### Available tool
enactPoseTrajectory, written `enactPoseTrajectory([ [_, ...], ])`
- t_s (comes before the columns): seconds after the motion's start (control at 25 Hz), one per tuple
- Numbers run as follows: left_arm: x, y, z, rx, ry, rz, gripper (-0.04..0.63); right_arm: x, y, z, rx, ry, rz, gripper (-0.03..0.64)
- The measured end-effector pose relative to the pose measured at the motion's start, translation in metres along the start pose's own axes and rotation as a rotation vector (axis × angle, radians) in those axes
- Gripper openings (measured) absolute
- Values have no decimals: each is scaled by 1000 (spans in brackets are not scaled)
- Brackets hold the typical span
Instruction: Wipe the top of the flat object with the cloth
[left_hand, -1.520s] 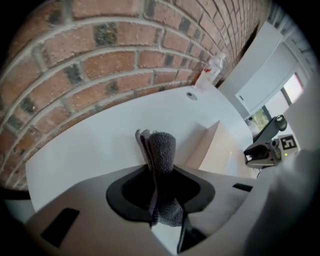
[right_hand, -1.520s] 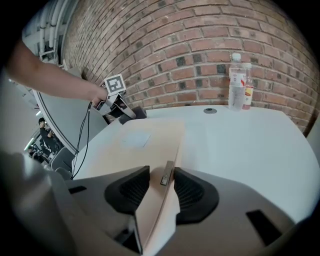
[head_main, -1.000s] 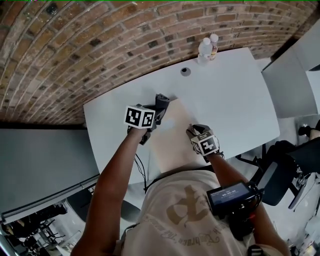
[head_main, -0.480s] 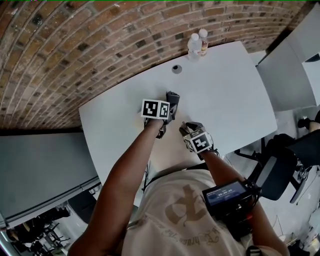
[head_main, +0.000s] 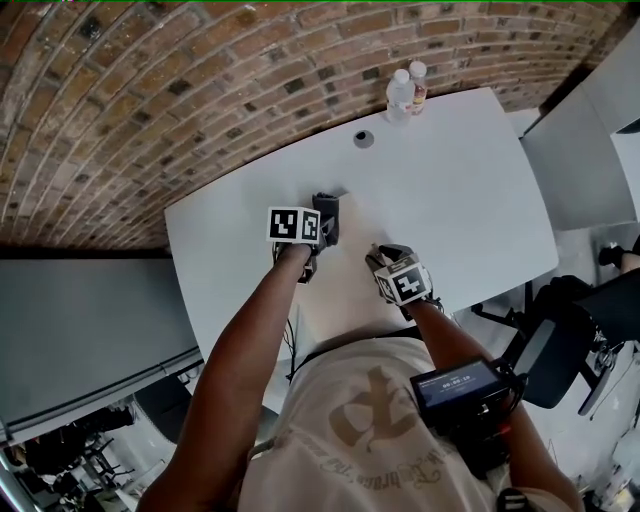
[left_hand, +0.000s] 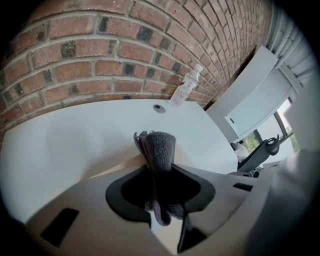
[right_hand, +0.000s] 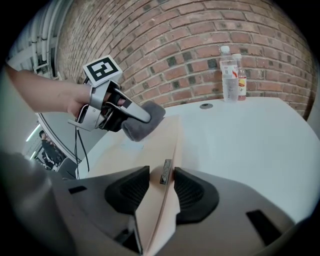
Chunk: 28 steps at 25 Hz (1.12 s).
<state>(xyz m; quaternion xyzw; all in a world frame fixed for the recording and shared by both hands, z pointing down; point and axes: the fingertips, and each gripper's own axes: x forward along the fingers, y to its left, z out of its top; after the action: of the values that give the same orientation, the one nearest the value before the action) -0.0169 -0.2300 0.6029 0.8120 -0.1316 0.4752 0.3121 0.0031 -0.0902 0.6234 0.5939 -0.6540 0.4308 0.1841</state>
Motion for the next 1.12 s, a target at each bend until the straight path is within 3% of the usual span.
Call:
enactPoseTrajectory([
  [0.36,-40,51,-31,70,26,109,124,0,2,2,-6,0,7,166],
  [0.52,-62,73,-50,24,-10,156,124,-3,3,4,0,-5,6,166],
  [0.8,-80,89,-77,-145,-112,168,124,-2,2,4,29,-13,10,166],
  [1.0,-75,95,-77,-150,-138,188,126,-2,-1,-1,205,-21,15,166],
  [1.12,-74,97,-75,-143,-143,192,126,0,-3,-6,233,-17,6,166],
])
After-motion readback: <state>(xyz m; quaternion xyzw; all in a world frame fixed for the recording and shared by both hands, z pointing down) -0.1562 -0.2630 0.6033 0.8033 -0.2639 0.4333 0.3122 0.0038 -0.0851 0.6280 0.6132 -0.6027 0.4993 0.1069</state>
